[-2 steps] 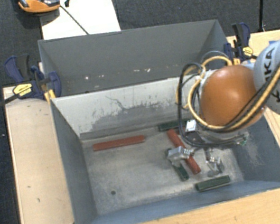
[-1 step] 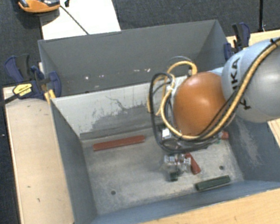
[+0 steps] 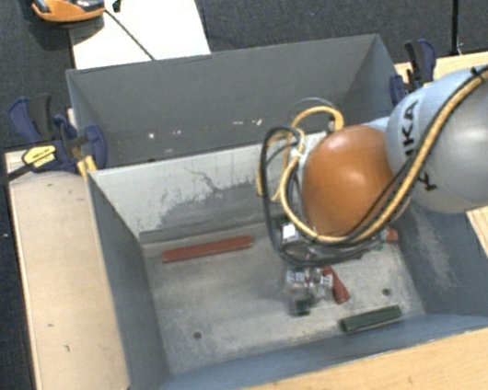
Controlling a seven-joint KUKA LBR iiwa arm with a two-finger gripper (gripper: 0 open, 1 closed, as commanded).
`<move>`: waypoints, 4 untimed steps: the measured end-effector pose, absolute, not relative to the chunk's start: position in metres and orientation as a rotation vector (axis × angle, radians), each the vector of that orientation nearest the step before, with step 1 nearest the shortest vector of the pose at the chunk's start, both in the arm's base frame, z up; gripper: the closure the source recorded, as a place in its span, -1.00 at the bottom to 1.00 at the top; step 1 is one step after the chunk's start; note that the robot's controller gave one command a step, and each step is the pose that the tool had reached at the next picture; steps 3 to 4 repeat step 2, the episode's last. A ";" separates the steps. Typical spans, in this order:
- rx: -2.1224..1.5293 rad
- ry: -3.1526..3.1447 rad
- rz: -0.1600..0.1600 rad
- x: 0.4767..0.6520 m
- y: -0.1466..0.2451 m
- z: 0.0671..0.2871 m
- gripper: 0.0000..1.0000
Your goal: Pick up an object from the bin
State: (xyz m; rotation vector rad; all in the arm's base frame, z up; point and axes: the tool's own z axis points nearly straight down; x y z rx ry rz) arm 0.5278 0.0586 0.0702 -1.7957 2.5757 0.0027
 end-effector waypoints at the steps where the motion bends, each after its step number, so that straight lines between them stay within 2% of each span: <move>1: -1.786 2.586 0.005 0.538 0.062 0.108 1.00; 2: -1.721 2.632 0.008 0.522 0.048 0.164 1.00; 4: -1.721 2.632 0.008 0.522 0.048 0.164 1.00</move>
Offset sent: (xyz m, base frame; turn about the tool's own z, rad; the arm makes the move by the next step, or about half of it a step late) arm -0.0184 -0.0221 0.1276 0.0949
